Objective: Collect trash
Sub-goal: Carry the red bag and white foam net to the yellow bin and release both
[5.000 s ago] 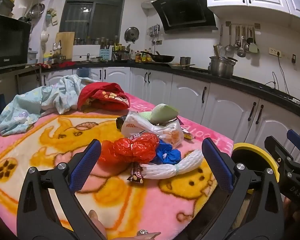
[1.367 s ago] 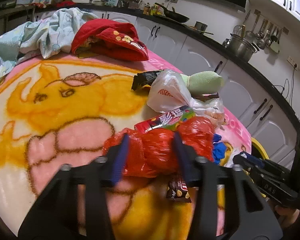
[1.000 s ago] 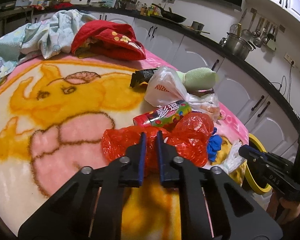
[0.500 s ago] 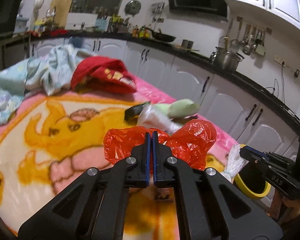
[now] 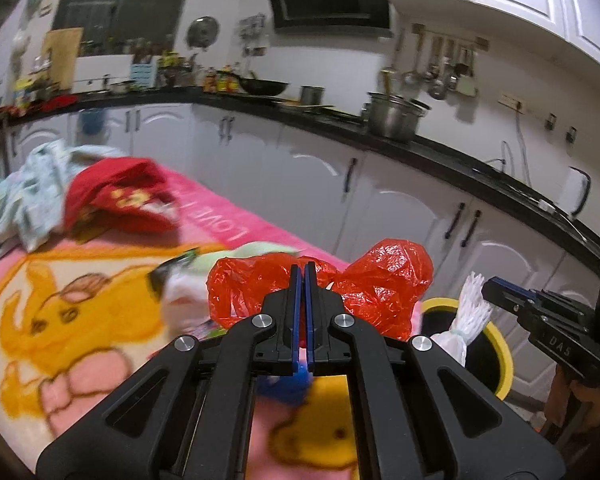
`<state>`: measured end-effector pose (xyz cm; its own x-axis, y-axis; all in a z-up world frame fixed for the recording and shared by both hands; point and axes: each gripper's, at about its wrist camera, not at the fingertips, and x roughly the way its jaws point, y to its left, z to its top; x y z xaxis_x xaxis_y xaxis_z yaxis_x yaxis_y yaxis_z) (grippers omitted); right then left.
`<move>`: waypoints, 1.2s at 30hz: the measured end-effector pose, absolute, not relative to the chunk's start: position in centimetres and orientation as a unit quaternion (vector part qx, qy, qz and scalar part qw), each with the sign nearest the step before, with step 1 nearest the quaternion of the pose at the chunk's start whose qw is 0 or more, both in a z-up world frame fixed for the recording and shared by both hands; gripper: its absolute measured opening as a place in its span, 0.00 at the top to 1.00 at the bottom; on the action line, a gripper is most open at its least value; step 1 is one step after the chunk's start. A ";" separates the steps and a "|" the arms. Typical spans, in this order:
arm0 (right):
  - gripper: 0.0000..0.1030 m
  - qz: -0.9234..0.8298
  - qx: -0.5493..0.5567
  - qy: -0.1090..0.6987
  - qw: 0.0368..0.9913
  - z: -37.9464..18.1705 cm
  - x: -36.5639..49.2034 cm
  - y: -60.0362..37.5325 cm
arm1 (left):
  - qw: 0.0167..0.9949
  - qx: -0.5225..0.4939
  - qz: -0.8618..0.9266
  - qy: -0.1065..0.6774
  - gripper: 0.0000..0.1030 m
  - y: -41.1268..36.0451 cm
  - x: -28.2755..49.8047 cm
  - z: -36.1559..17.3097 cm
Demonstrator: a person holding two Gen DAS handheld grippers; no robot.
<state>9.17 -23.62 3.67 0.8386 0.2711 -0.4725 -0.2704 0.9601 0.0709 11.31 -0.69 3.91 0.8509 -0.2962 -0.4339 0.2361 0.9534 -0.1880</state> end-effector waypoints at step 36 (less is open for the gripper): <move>0.90 -0.054 -0.001 0.299 0.953 -3.0 8.4 -42.9 | 0.893 0.040 -0.316 0.318 1.00 -25.8 18.8 -2.1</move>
